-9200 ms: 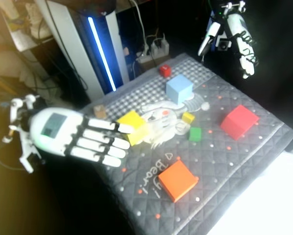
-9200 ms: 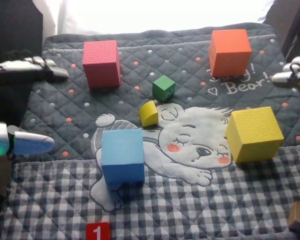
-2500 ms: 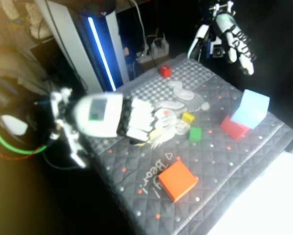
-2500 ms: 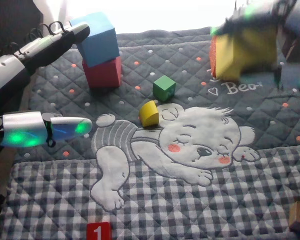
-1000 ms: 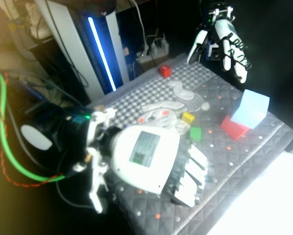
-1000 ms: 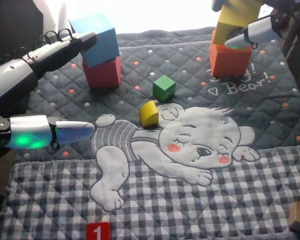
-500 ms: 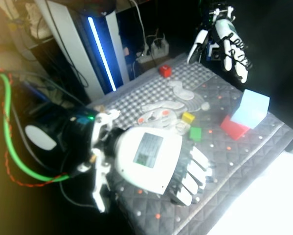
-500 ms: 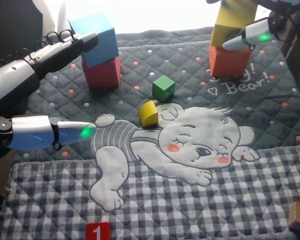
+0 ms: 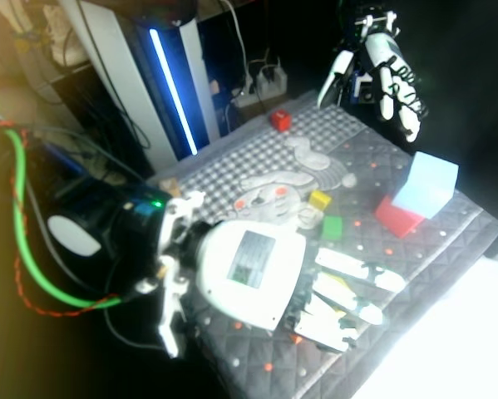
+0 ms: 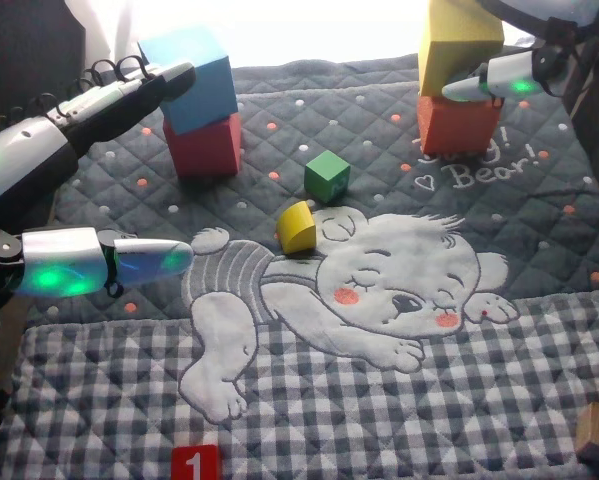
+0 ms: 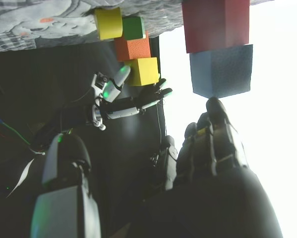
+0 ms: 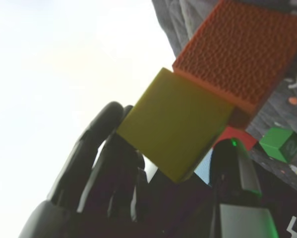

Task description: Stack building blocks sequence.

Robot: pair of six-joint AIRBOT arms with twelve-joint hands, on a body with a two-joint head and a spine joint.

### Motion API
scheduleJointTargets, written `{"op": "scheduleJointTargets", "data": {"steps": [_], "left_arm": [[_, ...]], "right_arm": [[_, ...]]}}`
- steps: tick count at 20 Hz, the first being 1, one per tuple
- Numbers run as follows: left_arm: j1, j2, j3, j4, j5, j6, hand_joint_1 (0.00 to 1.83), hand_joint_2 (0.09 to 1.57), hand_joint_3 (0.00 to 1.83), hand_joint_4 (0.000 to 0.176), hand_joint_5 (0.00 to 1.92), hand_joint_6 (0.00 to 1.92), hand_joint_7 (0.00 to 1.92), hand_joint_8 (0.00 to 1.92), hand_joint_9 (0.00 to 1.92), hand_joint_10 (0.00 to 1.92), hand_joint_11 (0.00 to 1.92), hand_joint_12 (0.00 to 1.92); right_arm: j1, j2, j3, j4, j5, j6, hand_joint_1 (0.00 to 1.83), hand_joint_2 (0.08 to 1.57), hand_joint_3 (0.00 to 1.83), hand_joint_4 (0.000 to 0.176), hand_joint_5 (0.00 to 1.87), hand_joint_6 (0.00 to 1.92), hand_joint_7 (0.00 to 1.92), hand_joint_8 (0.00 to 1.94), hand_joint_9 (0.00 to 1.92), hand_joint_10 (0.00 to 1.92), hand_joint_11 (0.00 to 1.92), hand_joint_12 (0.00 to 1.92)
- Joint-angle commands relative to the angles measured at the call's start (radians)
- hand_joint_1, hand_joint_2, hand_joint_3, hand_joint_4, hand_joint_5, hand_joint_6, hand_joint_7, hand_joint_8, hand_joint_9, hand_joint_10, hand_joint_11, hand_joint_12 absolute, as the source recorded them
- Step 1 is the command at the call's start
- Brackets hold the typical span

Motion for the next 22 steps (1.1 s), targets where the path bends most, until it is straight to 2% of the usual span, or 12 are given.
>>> {"op": "scheduleJointTargets", "data": {"steps": [1,4,6,10,11,12,13,15,16,17,20,22], "left_arm": [[-0.012,-0.002,0.005,-0.005,-0.123,-0.009,0.74,0.99,0.0,0.16,0.08,0.0,0.0,0.0,0.0,0.0,0.0,0.51],[-0.012,-0.003,0.005,-0.006,-0.124,-0.009,0.73,0.99,0.0,0.158,0.08,0.0,0.0,0.0,0.0,0.0,0.0,0.46],[-0.012,-0.003,0.005,-0.007,-0.125,-0.009,0.75,0.98,0.0,0.162,0.09,0.0,0.0,0.0,0.0,0.0,0.0,0.43],[-0.012,-0.003,0.004,-0.008,-0.126,-0.009,0.75,0.98,0.0,0.132,0.09,0.0,0.0,0.0,0.0,0.0,0.0,0.51],[-0.012,-0.003,0.003,-0.008,-0.128,-0.009,0.74,0.97,0.0,0.149,0.09,0.0,0.0,0.0,0.0,0.0,0.0,0.55],[-0.011,-0.003,0.003,-0.008,-0.129,-0.009,0.74,0.98,0.0,0.135,0.08,0.0,0.0,0.0,0.0,0.0,0.0,0.54],[-0.011,-0.003,0.003,-0.008,-0.129,-0.009,0.77,0.97,0.0,0.137,0.08,0.0,0.0,0.0,0.0,0.0,0.0,0.53],[-0.011,-0.003,0.002,-0.008,-0.129,-0.009,0.77,0.97,0.0,0.138,0.06,0.0,0.0,0.0,0.0,0.0,0.0,0.51],[-0.011,-0.003,0.003,-0.008,-0.131,-0.009,0.77,0.97,0.0,0.128,0.06,0.0,0.0,0.0,0.0,0.0,0.0,0.46],[-0.011,-0.002,0.003,-0.008,-0.133,-0.009,0.78,0.96,0.0,0.129,0.06,0.0,0.0,0.0,0.0,0.0,0.0,0.43],[-0.011,-0.006,0.002,-0.008,-0.132,-0.009,0.78,0.99,0.0,0.132,0.03,0.0,0.0,0.0,0.0,0.0,0.0,0.31],[-0.011,-0.007,0.002,-0.011,-0.136,-0.009,0.79,0.99,0.0,0.117,0.03,0.0,0.0,0.0,0.0,0.0,0.0,0.25]], "right_arm": [[0.007,0.01,0.0,0.018,0.106,0.0,0.98,1.01,0.0,0.075,0.07,0.0,0.44,0.0,0.79,0.02,0.34,1.35],[0.005,0.012,-0.002,0.019,0.106,0.0,0.97,1.0,0.0,0.079,0.03,0.0,0.41,0.0,0.76,0.0,0.35,1.31],[0.005,0.015,-0.006,0.02,0.107,0.0,0.97,0.99,0.0,0.095,0.0,0.0,0.33,0.0,0.69,0.0,0.3,1.29],[0.005,0.02,-0.008,0.02,0.107,0.0,0.94,0.96,0.0,0.127,0.0,0.0,0.24,0.0,0.53,0.0,0.21,1.08],[0.005,0.02,-0.009,0.021,0.108,0.0,0.93,0.95,0.0,0.135,0.0,0.0,0.24,0.0,0.48,0.0,0.12,1.09],[0.005,0.021,-0.01,0.021,0.109,0.0,0.93,0.94,0.0,0.138,0.0,0.0,0.26,0.0,0.46,0.0,0.07,1.13],[0.005,0.021,-0.01,0.021,0.111,0.0,0.93,0.93,0.0,0.149,0.0,0.0,0.2,0.0,0.38,0.0,0.01,1.13],[0.005,0.026,-0.015,0.021,0.117,0.0,0.91,0.93,0.0,0.144,0.0,0.0,0.07,0.0,0.13,0.0,0.0,0.87],[0.005,0.027,-0.016,0.021,0.121,0.0,0.89,0.92,0.0,0.147,0.0,0.0,0.01,0.0,0.03,0.0,0.0,0.4],[0.005,0.029,-0.018,0.021,0.129,0.0,0.84,0.92,0.0,0.165,0.0,0.0,0.0,0.0,0.0,0.0,0.0,0.11],[0.005,0.051,-0.047,0.02,0.168,0.0,0.73,0.87,0.0,0.176,0.0,0.0,0.0,0.0,0.0,0.0,0.05,0.04],[0.001,0.07,-0.075,0.018,0.2,-0.003,0.66,0.86,0.0,0.176,0.0,0.0,0.0,0.0,0.0,0.0,0.01,0.01]]}}
